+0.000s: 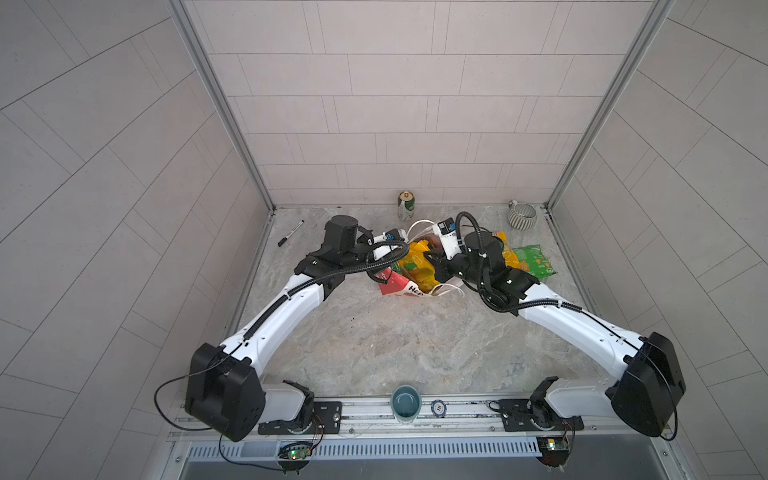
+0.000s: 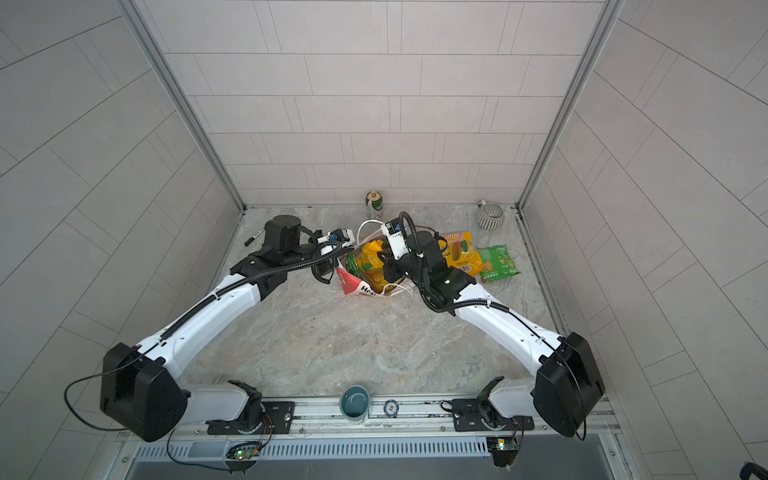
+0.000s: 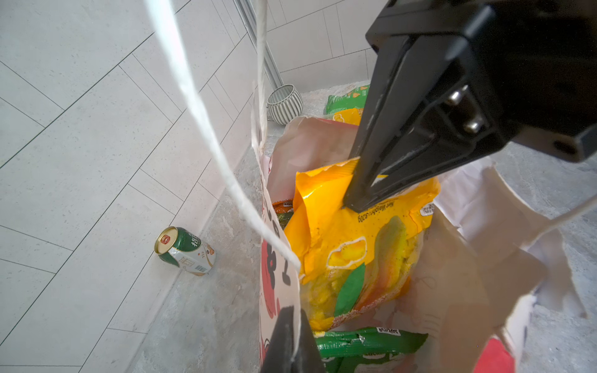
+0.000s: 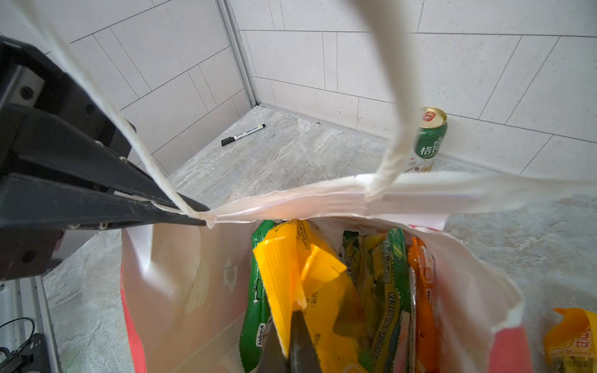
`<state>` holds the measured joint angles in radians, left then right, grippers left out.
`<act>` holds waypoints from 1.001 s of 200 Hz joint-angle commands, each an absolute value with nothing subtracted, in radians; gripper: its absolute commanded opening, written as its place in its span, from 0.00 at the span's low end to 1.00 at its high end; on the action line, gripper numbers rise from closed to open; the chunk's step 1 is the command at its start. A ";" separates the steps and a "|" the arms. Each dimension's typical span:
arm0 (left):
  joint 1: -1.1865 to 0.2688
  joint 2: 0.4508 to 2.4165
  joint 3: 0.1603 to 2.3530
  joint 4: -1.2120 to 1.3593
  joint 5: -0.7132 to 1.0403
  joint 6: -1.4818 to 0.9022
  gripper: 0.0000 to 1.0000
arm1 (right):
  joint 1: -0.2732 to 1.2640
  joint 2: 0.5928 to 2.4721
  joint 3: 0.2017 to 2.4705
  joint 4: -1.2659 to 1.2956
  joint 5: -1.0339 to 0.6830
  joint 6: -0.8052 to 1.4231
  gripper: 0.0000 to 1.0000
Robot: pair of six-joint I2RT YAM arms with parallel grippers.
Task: Take the snacks out of the paper bag
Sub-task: 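Lift the yellow mango pack up out of the paper bag with the right gripper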
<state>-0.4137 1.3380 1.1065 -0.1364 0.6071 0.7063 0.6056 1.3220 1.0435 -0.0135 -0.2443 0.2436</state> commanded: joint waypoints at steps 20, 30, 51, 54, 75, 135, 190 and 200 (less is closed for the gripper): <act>-0.402 1.322 1.090 -0.084 0.672 0.691 0.00 | 0.588 1.257 1.112 0.090 -0.264 0.253 0.00; -0.400 1.326 1.082 -0.072 0.667 0.690 0.00 | 0.585 1.261 1.118 0.089 -0.277 0.253 0.00; -0.399 1.339 1.101 -0.104 0.656 0.692 0.00 | 0.579 1.254 1.136 0.061 -0.293 0.245 0.00; -0.399 1.339 1.101 -0.107 0.656 0.692 0.00 | 0.577 1.252 1.135 0.061 -0.296 0.241 0.00; -0.396 1.335 1.105 -0.112 0.654 0.693 0.00 | 0.573 1.234 1.132 0.051 -0.307 0.217 0.00; -0.396 1.324 1.096 -0.099 0.660 0.687 0.00 | 0.560 1.252 1.118 0.036 -0.378 0.162 0.00; -0.395 1.334 1.092 -0.089 0.654 0.684 0.00 | 0.561 1.265 1.076 0.044 -0.397 0.174 0.00; -0.394 1.341 1.096 -0.089 0.649 0.684 0.00 | 0.561 1.253 1.071 0.042 -0.399 0.175 0.00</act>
